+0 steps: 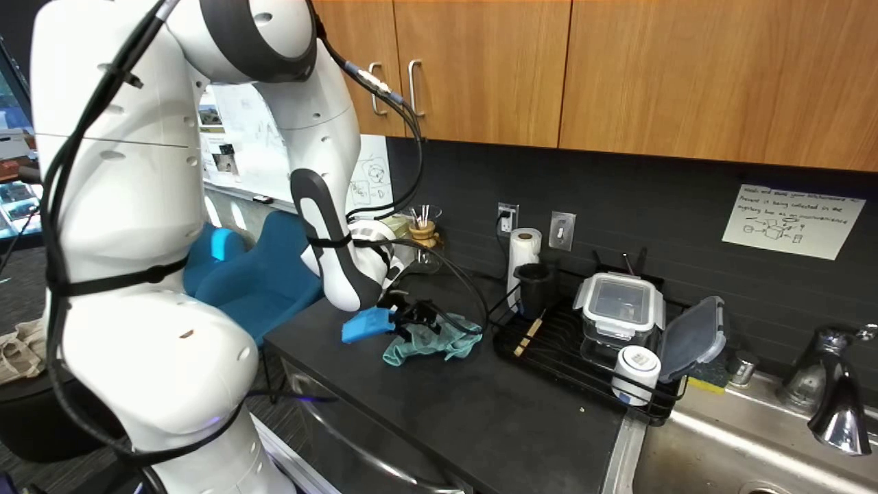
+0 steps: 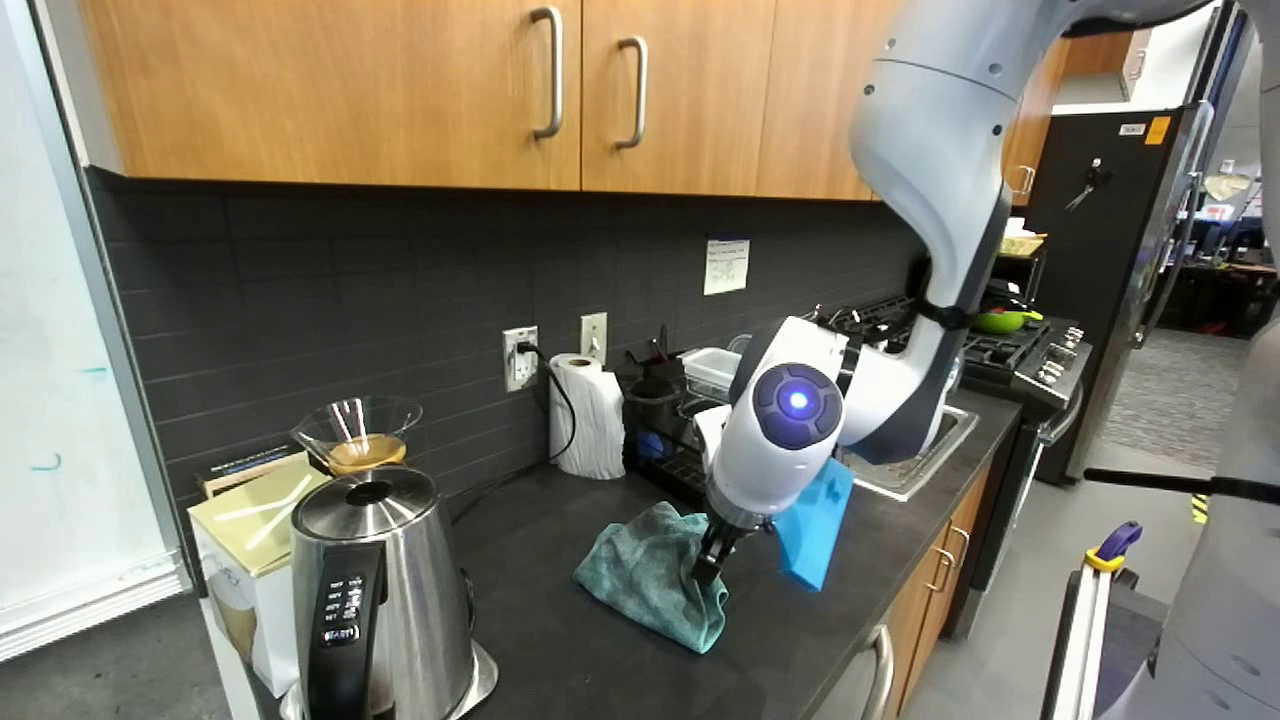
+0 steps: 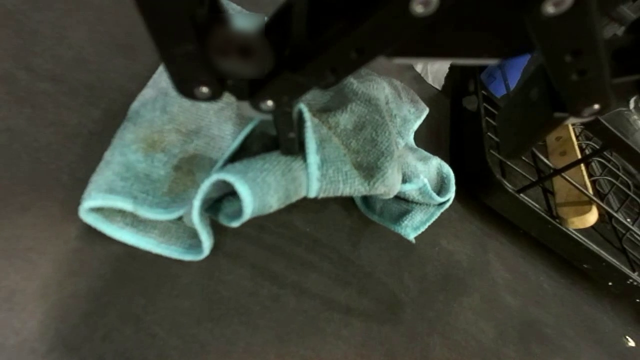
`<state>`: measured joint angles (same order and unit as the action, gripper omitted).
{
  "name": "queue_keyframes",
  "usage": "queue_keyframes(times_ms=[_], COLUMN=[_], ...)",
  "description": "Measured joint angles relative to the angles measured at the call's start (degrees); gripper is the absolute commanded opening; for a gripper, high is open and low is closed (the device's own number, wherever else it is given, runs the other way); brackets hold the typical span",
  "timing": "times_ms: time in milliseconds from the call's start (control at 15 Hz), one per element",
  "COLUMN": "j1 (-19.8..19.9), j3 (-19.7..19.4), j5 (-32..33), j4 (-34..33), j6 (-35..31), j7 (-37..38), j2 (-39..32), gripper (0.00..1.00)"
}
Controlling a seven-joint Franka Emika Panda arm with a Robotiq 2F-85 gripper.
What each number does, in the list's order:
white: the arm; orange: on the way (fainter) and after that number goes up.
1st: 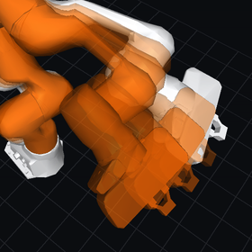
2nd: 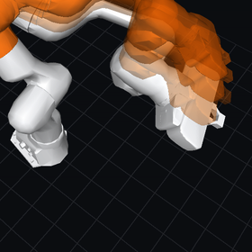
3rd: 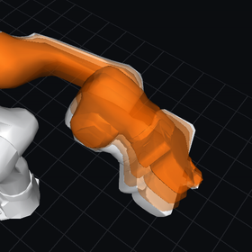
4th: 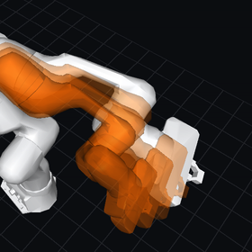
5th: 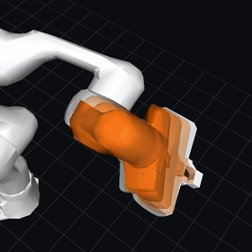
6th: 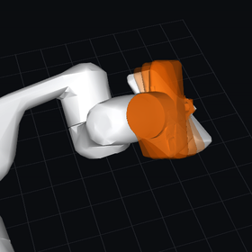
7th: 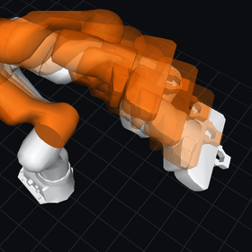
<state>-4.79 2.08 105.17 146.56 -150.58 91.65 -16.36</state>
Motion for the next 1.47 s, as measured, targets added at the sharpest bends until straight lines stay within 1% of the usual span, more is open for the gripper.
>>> queue_keyframes(times_ms=[600,1200,1467], j1=[0.88,0.90,0.90], j3=[-0.34,-0.34,-0.34], j5=[-0.11,-0.11,-2.05], j4=[-0.02,-0.20,-1.93], j6=[-0.10,-0.08,1.39], j7=[-0.01,0.01,0.33], j2=[-1.12,-1.42,-2.03], gripper=[1.00,1.00,1.00])
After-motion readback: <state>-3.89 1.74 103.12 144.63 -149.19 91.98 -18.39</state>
